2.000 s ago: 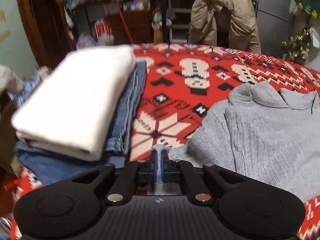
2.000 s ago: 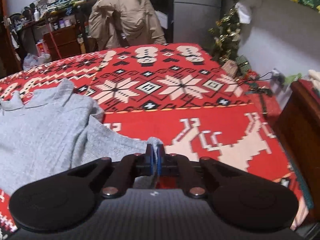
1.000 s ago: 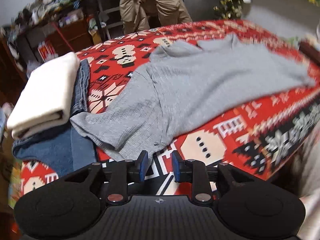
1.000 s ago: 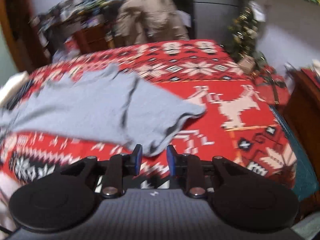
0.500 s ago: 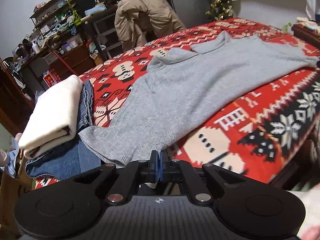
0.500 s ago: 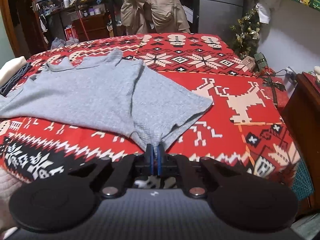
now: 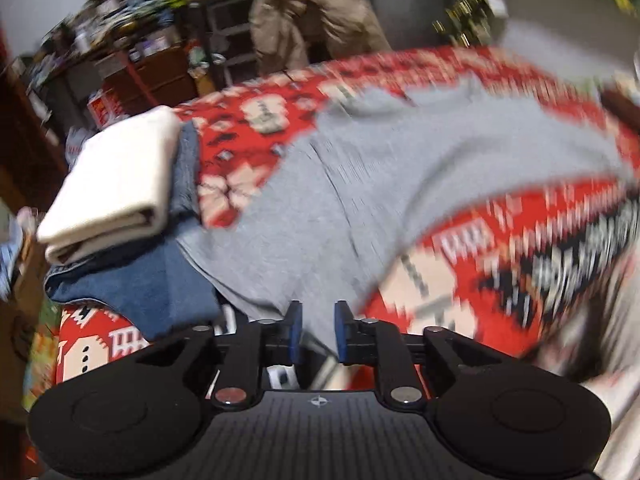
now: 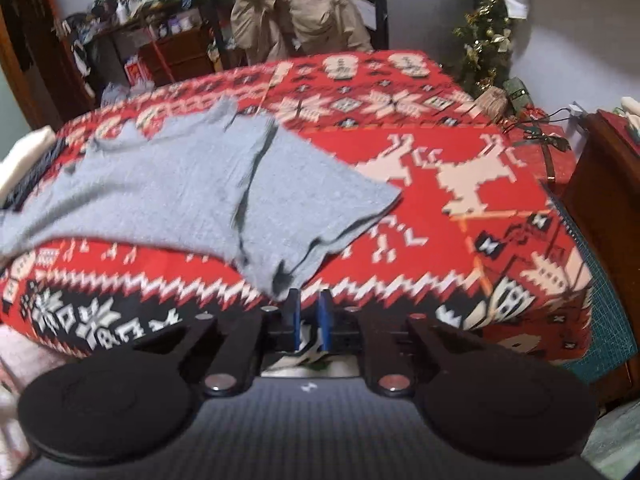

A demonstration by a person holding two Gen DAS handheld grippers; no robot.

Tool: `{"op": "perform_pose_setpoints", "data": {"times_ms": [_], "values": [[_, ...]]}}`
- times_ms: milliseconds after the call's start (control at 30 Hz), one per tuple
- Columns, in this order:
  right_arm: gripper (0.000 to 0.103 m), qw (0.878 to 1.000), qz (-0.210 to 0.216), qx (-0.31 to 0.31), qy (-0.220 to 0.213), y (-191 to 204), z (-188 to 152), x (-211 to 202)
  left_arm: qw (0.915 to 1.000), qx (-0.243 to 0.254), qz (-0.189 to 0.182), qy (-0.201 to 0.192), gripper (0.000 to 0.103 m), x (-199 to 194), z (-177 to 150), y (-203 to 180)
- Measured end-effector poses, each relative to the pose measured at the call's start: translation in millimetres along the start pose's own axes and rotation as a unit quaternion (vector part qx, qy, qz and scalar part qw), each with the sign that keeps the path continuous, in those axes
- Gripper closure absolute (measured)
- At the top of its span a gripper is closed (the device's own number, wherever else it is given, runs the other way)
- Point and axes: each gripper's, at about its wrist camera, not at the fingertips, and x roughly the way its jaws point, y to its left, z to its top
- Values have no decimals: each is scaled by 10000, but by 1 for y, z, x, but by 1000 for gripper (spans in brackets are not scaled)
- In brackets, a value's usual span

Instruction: Fold clothes

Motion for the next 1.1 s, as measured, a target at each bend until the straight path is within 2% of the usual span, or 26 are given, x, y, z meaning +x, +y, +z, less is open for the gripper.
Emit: {"op": "perform_pose_setpoints", "data": {"times_ms": [167,233,300,367,433,567,600,767,833,900,967,1033,1067,1100], "values": [[88,9982,220,-523,-215,10,48,10,9971,408,66,-638,83,23,62,9],[83,9942,323,-992,-268,24,76,29,9931,841,15,-821,83,45,88,6],[82,9875,445,-1478,-326,40,103,51,9869,1324,-105,-918,80,70,111,2],[81,9793,582,-1901,-367,58,127,75,9773,1873,-180,-975,74,96,131,-7],[79,9706,664,-2286,-342,74,151,105,9678,2325,-270,-929,73,118,144,-12],[76,9425,834,-3232,-160,99,188,159,9475,3064,-561,-726,73,146,154,-17],[71,9337,869,-3471,-117,104,195,171,9403,3279,-597,-694,73,150,154,-19],[61,8935,1168,-4329,259,122,220,212,9116,4037,-665,-407,73,170,150,-25],[61,8721,1352,-4683,427,131,224,221,9060,4154,-720,-382,73,174,152,-27],[61,8539,1470,-4962,552,138,224,227,9042,4173,-831,-379,73,178,157,-30],[63,8429,1568,-5103,675,143,223,231,8995,4264,-873,-376,73,182,159,-32],[71,8383,1645,-5138,792,148,221,234,8928,4405,-864,-368,73,185,158,-33],[81,8396,1641,-5112,824,148,220,234,8913,4431,-892,-360,84,184,157,-33],[94,8425,1620,-5068,845,147,220,233,8908,4433,-936,-349,96,182,157,-33]]}}
